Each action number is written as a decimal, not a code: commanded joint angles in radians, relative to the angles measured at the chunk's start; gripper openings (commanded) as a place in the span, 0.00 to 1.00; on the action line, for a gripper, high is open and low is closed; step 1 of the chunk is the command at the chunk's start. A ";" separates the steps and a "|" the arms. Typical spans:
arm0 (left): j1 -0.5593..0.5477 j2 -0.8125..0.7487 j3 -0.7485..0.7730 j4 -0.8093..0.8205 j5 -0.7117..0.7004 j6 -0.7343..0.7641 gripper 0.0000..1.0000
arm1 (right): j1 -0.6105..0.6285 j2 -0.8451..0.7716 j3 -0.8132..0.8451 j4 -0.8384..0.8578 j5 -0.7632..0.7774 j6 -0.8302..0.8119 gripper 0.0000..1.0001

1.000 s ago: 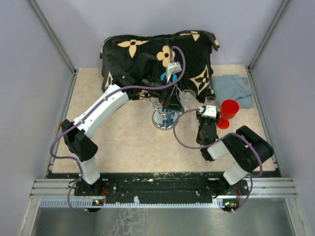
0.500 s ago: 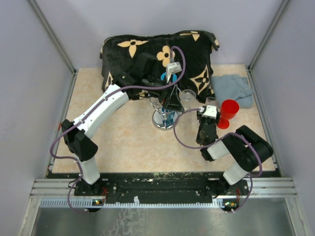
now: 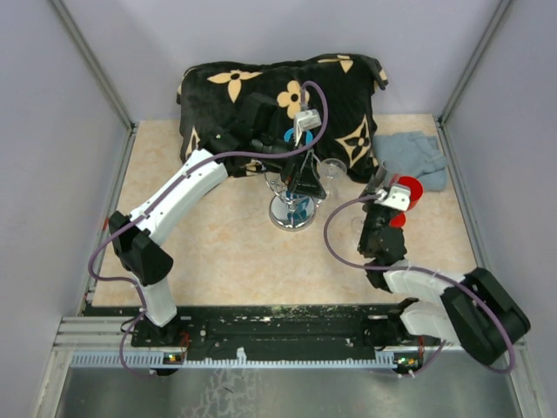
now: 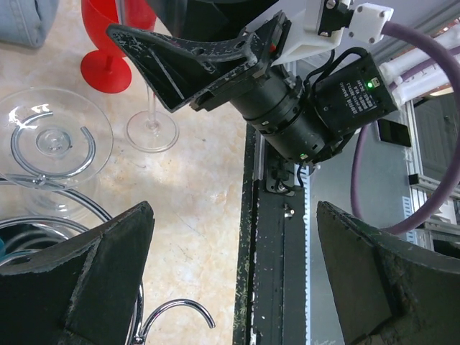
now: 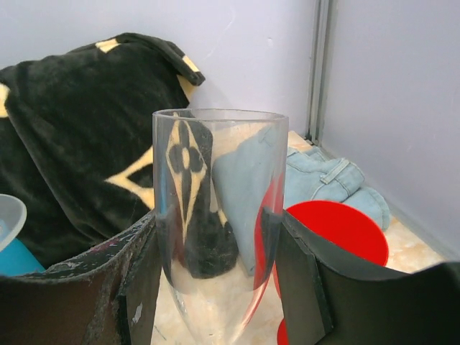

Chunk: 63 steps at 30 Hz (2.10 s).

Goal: Take the wine glass off the wine glass rack

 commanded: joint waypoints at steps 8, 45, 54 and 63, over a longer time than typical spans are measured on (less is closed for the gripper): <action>0.003 0.026 0.042 0.047 0.032 -0.057 0.98 | 0.011 -0.317 0.099 -0.496 -0.079 0.106 0.00; 0.071 0.138 0.260 0.272 0.053 -0.203 1.00 | -0.117 -0.185 0.799 -0.769 -0.490 -0.033 0.00; 0.074 0.124 0.246 0.317 0.064 -0.241 1.00 | -0.128 -0.122 0.948 -0.822 -0.547 0.220 0.00; 0.103 0.046 0.165 0.343 0.019 -0.216 1.00 | -0.146 -0.086 1.142 -1.026 -0.521 0.495 0.00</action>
